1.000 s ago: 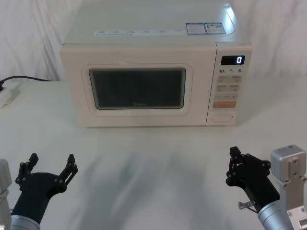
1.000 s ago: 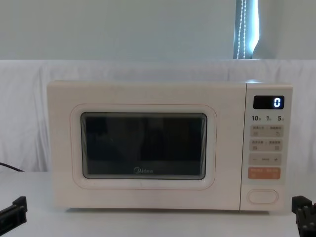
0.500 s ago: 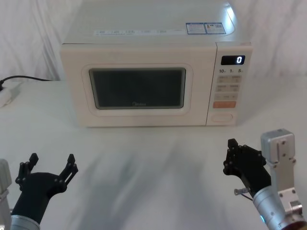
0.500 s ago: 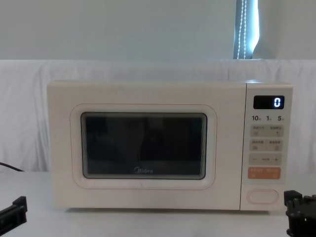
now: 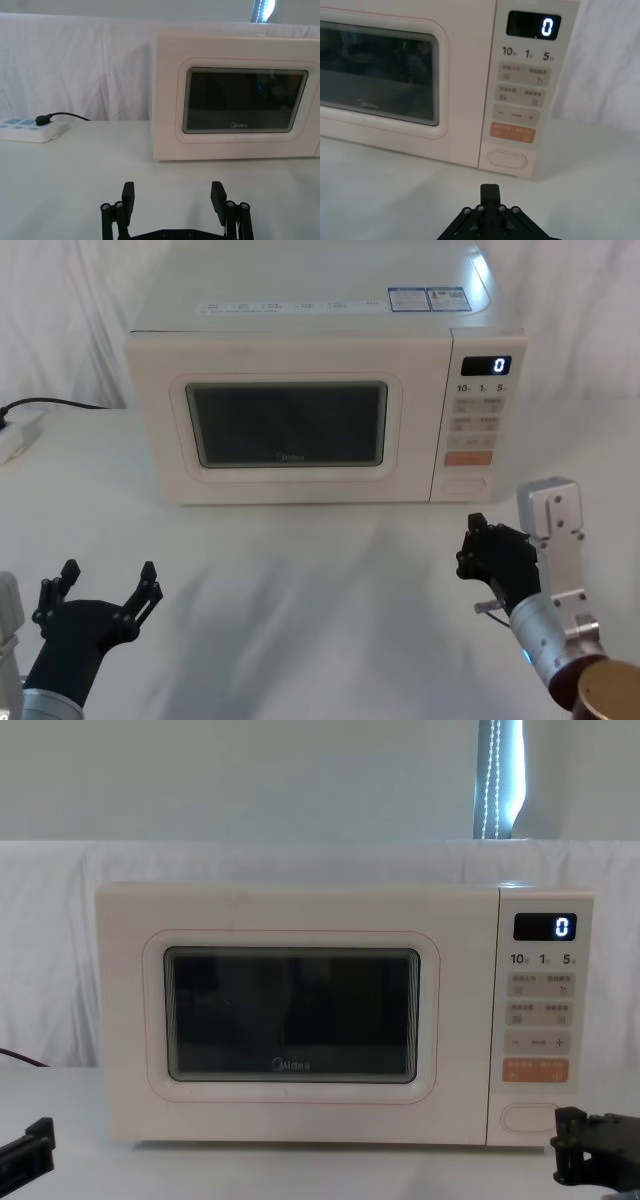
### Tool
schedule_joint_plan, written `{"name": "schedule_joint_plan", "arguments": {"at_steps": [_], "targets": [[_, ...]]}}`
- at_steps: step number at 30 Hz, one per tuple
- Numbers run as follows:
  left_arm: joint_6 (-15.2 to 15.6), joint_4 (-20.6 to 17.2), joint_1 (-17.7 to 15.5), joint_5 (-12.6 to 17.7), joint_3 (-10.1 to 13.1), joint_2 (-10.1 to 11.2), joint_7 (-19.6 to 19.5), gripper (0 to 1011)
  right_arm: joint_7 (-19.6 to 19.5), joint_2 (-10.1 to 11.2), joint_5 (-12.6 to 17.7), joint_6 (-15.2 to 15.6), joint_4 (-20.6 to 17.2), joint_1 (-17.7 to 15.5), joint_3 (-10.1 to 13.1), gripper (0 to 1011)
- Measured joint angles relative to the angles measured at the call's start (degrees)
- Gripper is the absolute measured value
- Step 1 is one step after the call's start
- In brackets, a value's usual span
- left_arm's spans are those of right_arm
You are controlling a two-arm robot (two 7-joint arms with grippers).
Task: Press the button to open the microwave door with one hand; close the microwave door with the other hand.
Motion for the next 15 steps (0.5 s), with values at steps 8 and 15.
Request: {"name": "schedule_joint_plan", "arguments": {"at_steps": [8, 15], "targets": [[0.0, 0.0, 0.0, 0.0, 0.0, 0.0, 0.0, 1001, 0.62, -1.78, -0.11, 0.03, 5.22, 3.66, 1.57, 0], [0.0, 0.0, 0.0, 0.0, 0.0, 0.0, 0.0, 1001, 0.92, -3.4, -0.03, -0.66, 9.88, 6.83, 3.12, 0]]}}
